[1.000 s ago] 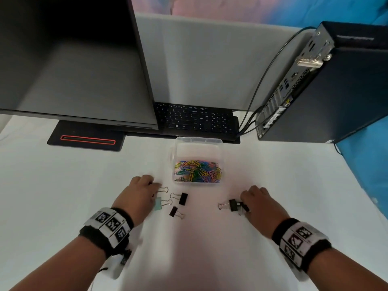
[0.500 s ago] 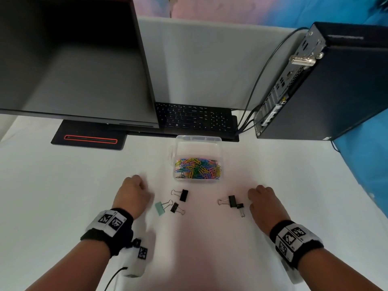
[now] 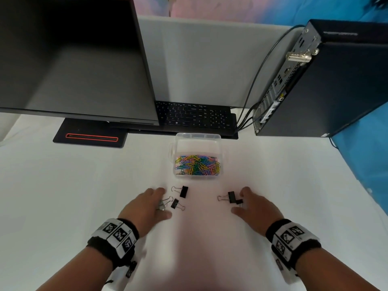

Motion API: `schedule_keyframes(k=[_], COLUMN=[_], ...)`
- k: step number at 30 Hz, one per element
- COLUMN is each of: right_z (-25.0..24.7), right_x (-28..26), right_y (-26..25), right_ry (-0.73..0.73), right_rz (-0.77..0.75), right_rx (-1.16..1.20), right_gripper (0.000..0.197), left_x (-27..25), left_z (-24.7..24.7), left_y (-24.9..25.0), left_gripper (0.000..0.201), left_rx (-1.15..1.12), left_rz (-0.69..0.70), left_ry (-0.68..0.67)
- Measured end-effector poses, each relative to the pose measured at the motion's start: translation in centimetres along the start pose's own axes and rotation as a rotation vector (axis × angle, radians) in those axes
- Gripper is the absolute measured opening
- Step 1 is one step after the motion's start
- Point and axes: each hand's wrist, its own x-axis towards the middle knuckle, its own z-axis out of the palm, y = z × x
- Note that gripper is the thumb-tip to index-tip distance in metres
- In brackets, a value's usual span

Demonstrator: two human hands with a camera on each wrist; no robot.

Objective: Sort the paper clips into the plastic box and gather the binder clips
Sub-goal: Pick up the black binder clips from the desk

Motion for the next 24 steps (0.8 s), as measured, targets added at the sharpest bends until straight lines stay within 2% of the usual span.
schedule_keyframes(k=[2, 7, 10, 12, 14, 16, 18, 19, 21, 23, 24], right_z=[0.2, 0.0, -0.1, -0.2, -0.2, -0.1, -0.2, -0.3, -0.8, -1.5, -2.1], right_x=[0.2, 0.5, 0.4, 0.2, -0.2, -0.3, -0.2, -0.2, -0.5, -1.3, -1.7], right_y=[-0.5, -1.1, -1.1, -1.2, -1.1, -0.2, 1.0, 1.6, 2.6, 3.0, 2.9], right_ry=[0.022, -0.012, -0.037, -0.022, -0.002, 0.021, 0.024, 0.035, 0.064, 0.036, 0.013], right_rz=[-0.063, -0.104, -0.093, -0.074, -0.040, 0.014, 0.089, 0.134, 0.242, 0.352, 0.378], right_rx=[-0.062, -0.070, -0.104, -0.136, -0.127, -0.059, 0.042, 0.182, 0.753, 1.402, 1.600], right_gripper=[0.033, 0.023, 0.019, 0.017, 0.015, 0.011, 0.007, 0.011, 0.025, 0.026, 0.024], left_x=[0.4, 1.0, 0.8, 0.7, 0.5, 0.0, -0.7, -1.1, -1.8, -2.0, -2.1], left_z=[0.3, 0.0, -0.7, -0.6, -0.5, -0.7, -1.2, -1.6, -2.2, -2.0, -1.9], left_y=[0.3, 1.0, 1.3, 1.3, 0.8, 0.3, 0.0, 0.0, 0.0, -0.1, 0.2], left_gripper=[0.063, 0.050, 0.033, 0.030, 0.029, 0.034, 0.028, 0.021, 0.010, 0.012, 0.015], left_rx=[0.095, 0.141, 0.103, 0.038, -0.225, -0.799, -1.366, -1.587, -1.817, -1.773, -1.685], left_rz=[0.016, 0.062, 0.023, -0.051, -0.166, -0.304, -0.455, -0.501, -0.519, -0.491, -0.476], left_ry=[-0.034, -0.036, -0.018, 0.002, 0.027, 0.051, -0.002, -0.025, -0.001, 0.060, 0.081])
